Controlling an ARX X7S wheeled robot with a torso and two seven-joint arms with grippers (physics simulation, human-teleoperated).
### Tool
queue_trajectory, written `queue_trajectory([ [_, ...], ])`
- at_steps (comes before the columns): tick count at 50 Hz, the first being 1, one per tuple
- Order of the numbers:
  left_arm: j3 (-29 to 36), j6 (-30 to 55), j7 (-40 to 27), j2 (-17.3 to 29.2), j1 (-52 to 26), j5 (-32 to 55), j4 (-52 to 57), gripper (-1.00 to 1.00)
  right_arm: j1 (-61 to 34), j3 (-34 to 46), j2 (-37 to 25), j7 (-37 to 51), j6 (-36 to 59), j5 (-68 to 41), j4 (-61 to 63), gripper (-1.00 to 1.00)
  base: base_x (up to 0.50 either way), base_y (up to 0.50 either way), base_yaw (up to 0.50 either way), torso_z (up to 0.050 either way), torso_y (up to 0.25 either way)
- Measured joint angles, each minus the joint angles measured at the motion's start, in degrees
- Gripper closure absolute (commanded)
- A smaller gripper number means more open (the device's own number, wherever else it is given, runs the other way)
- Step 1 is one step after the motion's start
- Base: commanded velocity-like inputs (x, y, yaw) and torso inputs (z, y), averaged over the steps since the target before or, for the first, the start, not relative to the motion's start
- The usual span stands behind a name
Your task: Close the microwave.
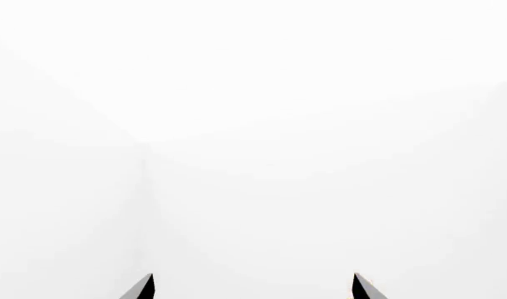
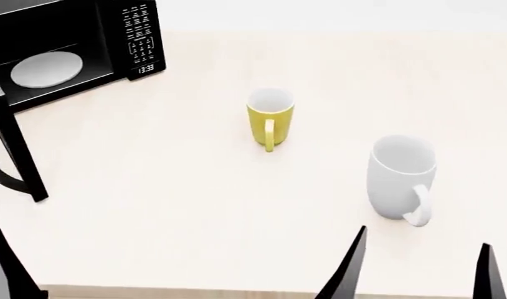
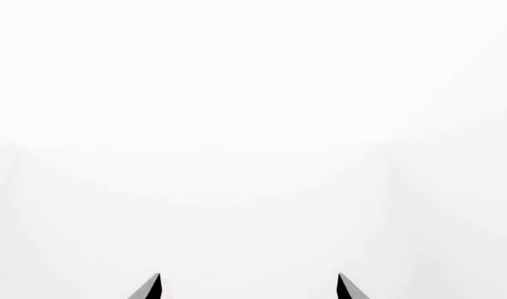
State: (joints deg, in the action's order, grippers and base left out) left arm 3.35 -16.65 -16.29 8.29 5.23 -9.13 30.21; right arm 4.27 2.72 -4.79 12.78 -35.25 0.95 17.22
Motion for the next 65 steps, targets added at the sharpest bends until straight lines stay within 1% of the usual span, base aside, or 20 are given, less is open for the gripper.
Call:
queue_trajectory([
  [18, 0.8, -0.2, -1.4, 1.1, 0.1, 0.2, 0.0, -1.0, 0.4, 1.7, -1.3, 2.2, -1.7, 1.6, -0.5, -1.0, 0.0, 0.5, 0.0, 0.0, 0.0],
  [48, 2.0, -0.3, -3.2, 2.6, 0.0, 0.2, -0.7, -1.0, 0.5, 3.8, -3.3, 4.6, -1.5, 1.4, -1.2, -1.0, 0.0, 0.5, 0.0, 0.0, 0.0],
  [57, 2.4, -0.2, -3.6, 3.0, -0.1, 0.3, -1.4, -1.0, 0.1, 5.1, -3.9, 4.2, 2.5, -0.1, -0.8, -1.0, 0.0, 0.0, 0.0, 0.0, 0.0],
  [65, 2.8, 0.0, -3.8, 3.4, -0.2, 0.3, -1.8, -1.0, -0.1, 6.2, -4.7, 3.8, 5.7, -1.2, -0.1, -1.0, 0.46, -0.04, 0.0, 0.0, 0.0],
])
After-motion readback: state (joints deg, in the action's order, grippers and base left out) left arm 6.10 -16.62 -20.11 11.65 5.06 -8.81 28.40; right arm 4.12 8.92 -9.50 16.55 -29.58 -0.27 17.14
